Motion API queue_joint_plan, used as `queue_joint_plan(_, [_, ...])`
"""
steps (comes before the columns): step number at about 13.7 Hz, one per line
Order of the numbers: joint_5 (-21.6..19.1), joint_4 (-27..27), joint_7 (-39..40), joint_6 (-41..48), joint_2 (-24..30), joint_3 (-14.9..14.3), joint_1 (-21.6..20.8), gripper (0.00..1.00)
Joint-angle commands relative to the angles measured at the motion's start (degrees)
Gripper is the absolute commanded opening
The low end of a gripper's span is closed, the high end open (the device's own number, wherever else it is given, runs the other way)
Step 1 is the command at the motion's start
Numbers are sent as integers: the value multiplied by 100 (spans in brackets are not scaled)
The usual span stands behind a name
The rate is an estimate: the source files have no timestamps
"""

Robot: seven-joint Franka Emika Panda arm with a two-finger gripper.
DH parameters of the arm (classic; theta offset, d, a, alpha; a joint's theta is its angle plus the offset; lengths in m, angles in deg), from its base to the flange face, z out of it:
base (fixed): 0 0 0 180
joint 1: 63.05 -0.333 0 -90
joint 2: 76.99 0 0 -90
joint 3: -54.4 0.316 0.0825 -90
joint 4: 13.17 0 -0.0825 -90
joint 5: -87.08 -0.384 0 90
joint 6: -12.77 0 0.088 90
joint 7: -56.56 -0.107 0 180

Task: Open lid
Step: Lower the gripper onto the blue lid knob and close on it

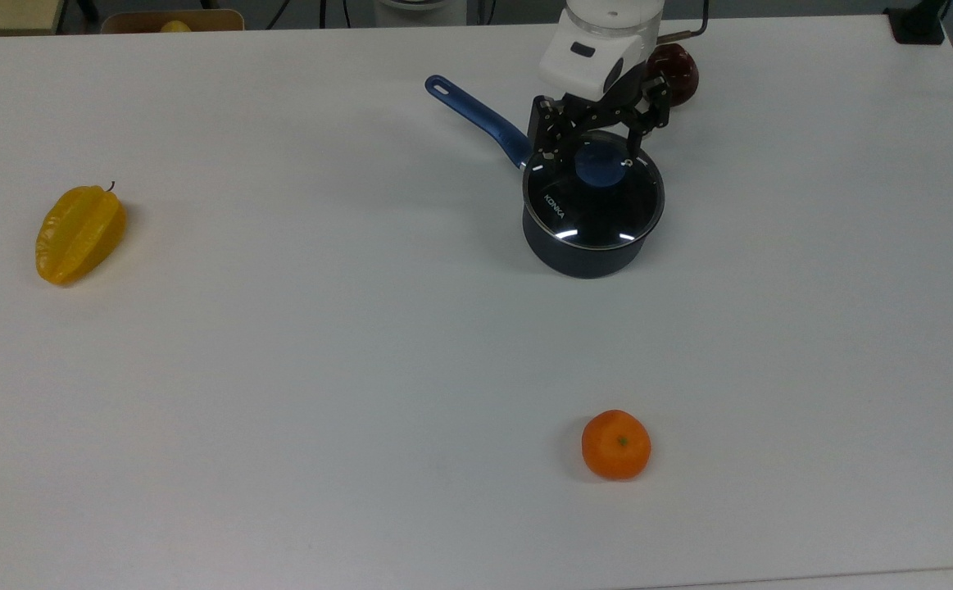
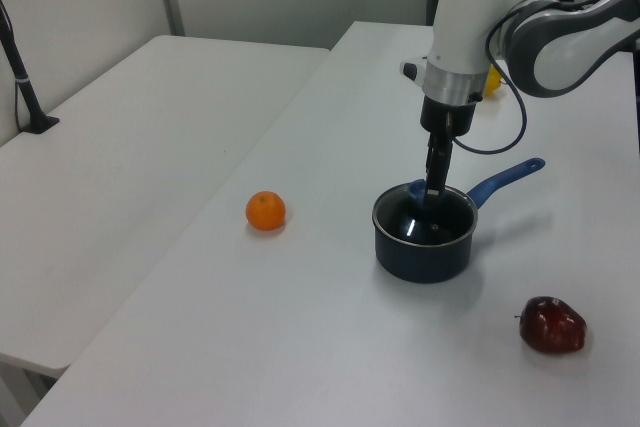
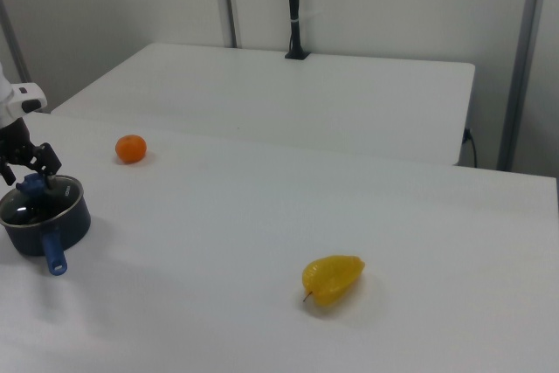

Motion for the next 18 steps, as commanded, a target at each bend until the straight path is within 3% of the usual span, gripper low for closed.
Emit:
queue_joint_plan(1, [210, 90, -266, -211, -3, -31, -73, 89])
queue_joint_plan(3, [210, 90, -275, -194, 6, -31, -82, 74])
queue_joint_plan(7, [210, 73, -344, -167, 32, -31, -82, 63])
queue_joint_plan(11, [210, 38, -415, -123, 120, -31, -91, 39])
queue_joint_plan(18, [201, -269, -529, 491, 392, -22, -117, 37])
